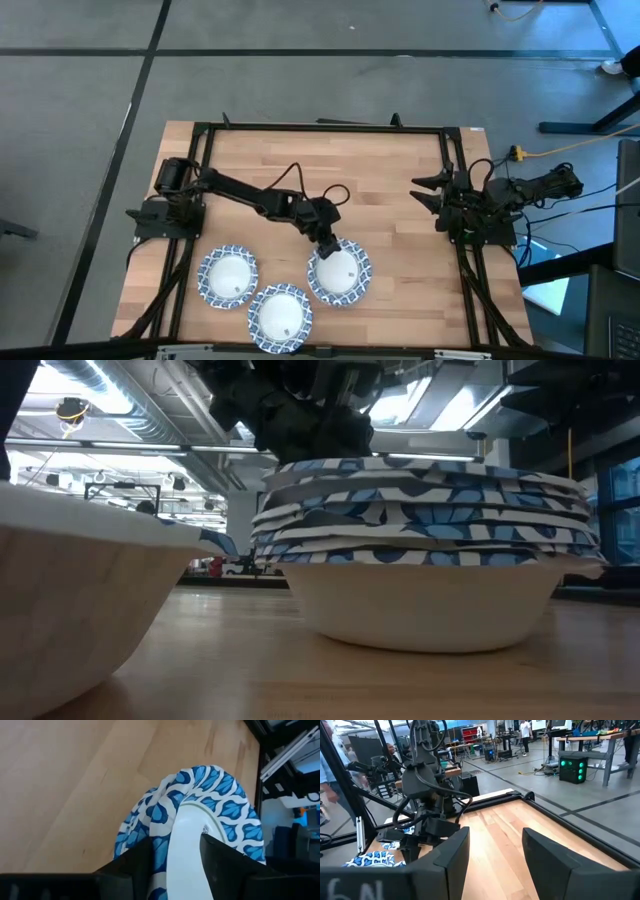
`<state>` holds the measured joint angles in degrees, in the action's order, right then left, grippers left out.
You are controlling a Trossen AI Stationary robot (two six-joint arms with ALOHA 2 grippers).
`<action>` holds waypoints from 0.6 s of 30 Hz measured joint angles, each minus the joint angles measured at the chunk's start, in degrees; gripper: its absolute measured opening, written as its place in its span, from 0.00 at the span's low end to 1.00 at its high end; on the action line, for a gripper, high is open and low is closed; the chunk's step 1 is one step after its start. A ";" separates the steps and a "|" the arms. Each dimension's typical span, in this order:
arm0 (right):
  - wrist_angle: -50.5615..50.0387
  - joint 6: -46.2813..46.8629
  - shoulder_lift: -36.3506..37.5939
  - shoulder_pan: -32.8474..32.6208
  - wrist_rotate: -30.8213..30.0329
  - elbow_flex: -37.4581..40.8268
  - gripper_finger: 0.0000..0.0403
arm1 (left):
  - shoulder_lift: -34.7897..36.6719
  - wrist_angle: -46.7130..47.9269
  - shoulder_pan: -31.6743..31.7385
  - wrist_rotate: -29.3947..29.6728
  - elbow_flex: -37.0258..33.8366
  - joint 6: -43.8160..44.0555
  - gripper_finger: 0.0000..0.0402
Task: Nest bowls inside each other
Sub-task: Stack the blue patterned bowl on the blue patterned bowls
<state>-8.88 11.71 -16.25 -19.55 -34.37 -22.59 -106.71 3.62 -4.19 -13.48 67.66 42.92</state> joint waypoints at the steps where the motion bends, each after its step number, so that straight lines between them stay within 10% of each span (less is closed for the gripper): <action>1: 0.00 -0.01 0.00 0.00 0.00 0.00 0.45 | 0.10 0.00 0.14 -0.28 0.00 0.00 0.38; 18: 0.00 -0.29 -0.02 0.00 -0.02 0.00 0.45 | 1.71 0.73 2.44 -2.12 -0.01 -3.02 0.50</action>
<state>-8.88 11.42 -16.27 -19.55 -34.39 -22.59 -105.00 4.35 -1.76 -15.60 67.65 39.90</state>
